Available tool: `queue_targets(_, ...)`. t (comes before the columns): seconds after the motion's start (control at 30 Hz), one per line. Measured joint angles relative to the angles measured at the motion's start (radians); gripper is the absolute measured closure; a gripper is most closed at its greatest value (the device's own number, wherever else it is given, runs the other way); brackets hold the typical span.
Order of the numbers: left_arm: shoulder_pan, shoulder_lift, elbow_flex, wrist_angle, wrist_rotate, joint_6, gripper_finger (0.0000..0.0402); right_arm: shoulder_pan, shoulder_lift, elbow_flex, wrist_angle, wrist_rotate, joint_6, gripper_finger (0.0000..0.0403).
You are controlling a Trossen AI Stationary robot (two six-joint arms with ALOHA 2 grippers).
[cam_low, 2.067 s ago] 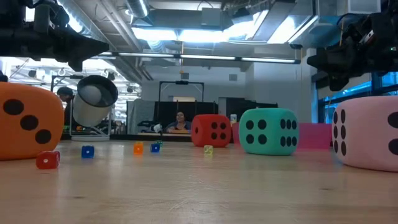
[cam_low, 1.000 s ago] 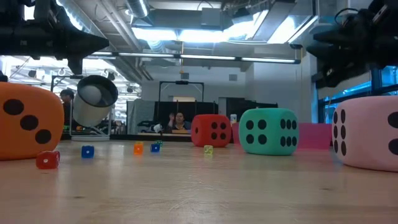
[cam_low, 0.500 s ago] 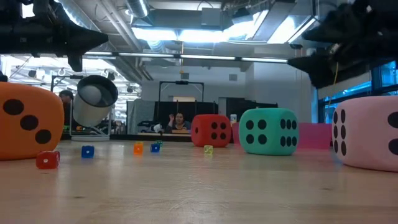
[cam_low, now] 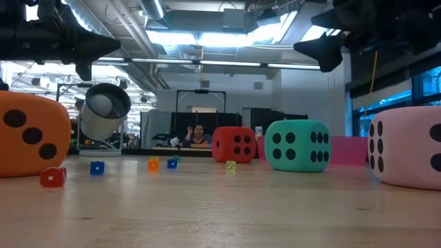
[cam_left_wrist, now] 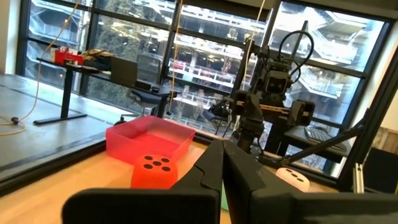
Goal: Pick & Place Dice
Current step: Put the large blue dice into the red bin
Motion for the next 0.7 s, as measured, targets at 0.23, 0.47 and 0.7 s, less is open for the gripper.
queue_targets(0.23,0.000,0.000,0.000,-0.020,0.000,0.002,0.0395,0.000,0.000,0.000,-0.001,0.000,-0.004,0.0078)
queue_targets(0.47,0.000,0.000,0.000,-0.093,-0.003,0.027,0.0395,0.000,0.004,0.001,-0.023,0.067,0.071,0.0069)
queue_targets(0.7,0.000,0.000,0.000,-0.106,-0.010,0.029,0.0396,0.000,0.051,0.001,-0.060,0.098,0.106,0.0009)
